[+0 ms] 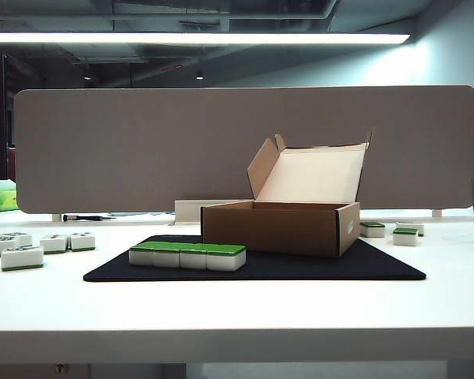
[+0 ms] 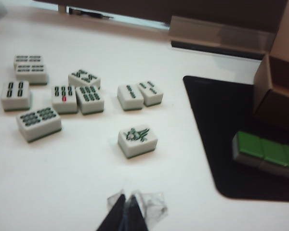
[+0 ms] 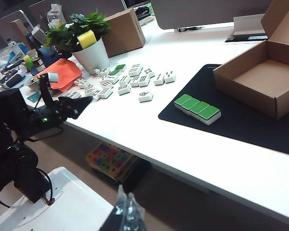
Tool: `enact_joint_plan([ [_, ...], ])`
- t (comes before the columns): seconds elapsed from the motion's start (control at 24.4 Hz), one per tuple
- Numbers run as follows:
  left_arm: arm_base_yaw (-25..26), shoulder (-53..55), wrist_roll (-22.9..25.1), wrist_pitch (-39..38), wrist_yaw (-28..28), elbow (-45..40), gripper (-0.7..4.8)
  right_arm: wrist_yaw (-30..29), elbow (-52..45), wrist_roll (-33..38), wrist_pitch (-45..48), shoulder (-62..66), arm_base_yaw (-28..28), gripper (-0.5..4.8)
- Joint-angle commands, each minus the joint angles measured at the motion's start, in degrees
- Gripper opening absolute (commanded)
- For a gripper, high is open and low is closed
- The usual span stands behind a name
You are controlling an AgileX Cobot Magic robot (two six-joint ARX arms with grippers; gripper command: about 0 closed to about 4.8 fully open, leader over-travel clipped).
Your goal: Pick up four mahjong tiles and put them into the paper box.
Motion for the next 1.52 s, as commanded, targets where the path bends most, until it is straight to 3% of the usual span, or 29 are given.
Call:
enact_joint_plan([
  [0.04,-0.07,0.48,-0.42,-0.04,3.08,3.32,-0.06,-0.09,0.2,0.02,0.63,-0.68,0.02,-0.01],
  [0.25,-0.07,5.29,-0.24,0.0,4.04,10.62,-0.06,-0.09,0.2,0.02,0.63,-0.68,0.02,-0.01],
  [0.37,-0.07,11.04,3.43,-0.02,5.31,16.17,-0.06,-0.09,0.2,0.02,0.63,-0.68,0.02,-0.01],
  [0.49,-0.07,20.59,7.69,-0.07,8.37,24.02,-0.06,-0.09,0.2,0.02,0.63,-0.68,0.02,-0.01],
  [0.66,-0.07,40.19,8.48,-1.01,9.18,39.5,-0.06,-0.09,0.2,-0.02,0.63,-0.68,0.02,-0.01],
  [0.9,-0.17,55.82,10.95,-3.96,10.47,52.54,-0.05,-0.09,0.2,-0.15,0.63,-0.68,0.0,-0.01],
  [1.19,-2.25,71.84,12.41,-14.29,12.13,67.78,-0.05,-0.09,0.2,-0.17,0.57,-0.68,0.0,-0.01],
  [1.52,-5.99,86.07,21.94,-23.43,11.1,80.78,-0.01,-0.09,0.15,-0.17,0.55,-0.68,0.02,-0.01],
])
